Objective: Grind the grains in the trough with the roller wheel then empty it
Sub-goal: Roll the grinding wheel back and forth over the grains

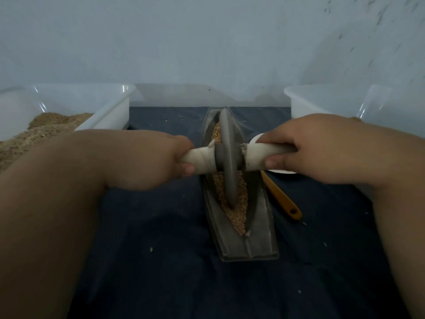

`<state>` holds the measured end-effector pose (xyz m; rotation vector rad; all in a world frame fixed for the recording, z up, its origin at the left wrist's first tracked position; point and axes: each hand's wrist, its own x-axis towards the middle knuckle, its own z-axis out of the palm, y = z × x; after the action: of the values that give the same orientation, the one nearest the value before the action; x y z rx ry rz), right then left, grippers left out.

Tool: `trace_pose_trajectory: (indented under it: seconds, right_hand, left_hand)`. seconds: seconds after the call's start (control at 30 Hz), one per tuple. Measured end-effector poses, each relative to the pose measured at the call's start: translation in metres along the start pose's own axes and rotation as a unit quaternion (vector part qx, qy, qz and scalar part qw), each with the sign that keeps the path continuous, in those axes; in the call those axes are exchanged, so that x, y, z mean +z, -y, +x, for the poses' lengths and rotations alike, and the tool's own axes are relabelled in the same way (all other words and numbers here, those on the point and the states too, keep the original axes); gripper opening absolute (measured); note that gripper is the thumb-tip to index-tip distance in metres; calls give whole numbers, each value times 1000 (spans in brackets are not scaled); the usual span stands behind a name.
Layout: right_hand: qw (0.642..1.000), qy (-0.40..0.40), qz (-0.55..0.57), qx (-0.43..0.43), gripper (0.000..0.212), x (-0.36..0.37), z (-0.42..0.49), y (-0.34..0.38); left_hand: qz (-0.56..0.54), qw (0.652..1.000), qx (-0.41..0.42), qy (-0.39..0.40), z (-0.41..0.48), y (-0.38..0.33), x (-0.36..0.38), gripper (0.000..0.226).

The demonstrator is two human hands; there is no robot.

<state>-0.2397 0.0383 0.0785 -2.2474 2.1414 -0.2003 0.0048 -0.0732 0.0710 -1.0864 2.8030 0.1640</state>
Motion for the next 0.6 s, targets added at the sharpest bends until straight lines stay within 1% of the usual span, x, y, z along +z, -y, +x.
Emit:
trace_pose_trajectory:
  seconds: [0.07, 0.1, 0.13, 0.2, 0.23, 0.3, 0.37, 0.47, 0.6]
  right_hand:
    - [999, -43, 16, 7, 31, 12, 12, -6]
    - [997, -71, 22, 14, 32, 20, 20, -10]
    - [994, -106, 26, 24, 36, 29, 27, -14]
    - [983, -176, 31, 47, 47, 45, 40, -18]
    - [978, -202, 30, 49, 50, 50, 44, -19]
    - [971, -233, 20, 40, 51, 56, 50, -20]
    - [968, -249, 5, 32, 51, 58, 52, -20]
    - [967, -252, -1, 27, 51, 58, 50, -17]
    - [979, -203, -11, 32, 51, 45, 43, -11]
  left_hand:
    - [-1, 999, -10, -51, 12, 3, 7, 21]
    - [16, 995, -20, -95, 20, 4, 13, 23]
    - [49, 987, -32, -150, 27, 4, 20, 27]
    - [122, 958, -59, -253, 42, 3, 33, 36]
    - [143, 945, -69, -284, 47, 2, 39, 39]
    - [146, 933, -74, -320, 55, 2, 45, 40]
    - [135, 932, -75, -328, 58, 6, 47, 41]
    - [122, 941, -66, -310, 57, 10, 47, 44]
    - [108, 966, -49, -230, 44, 10, 35, 43]
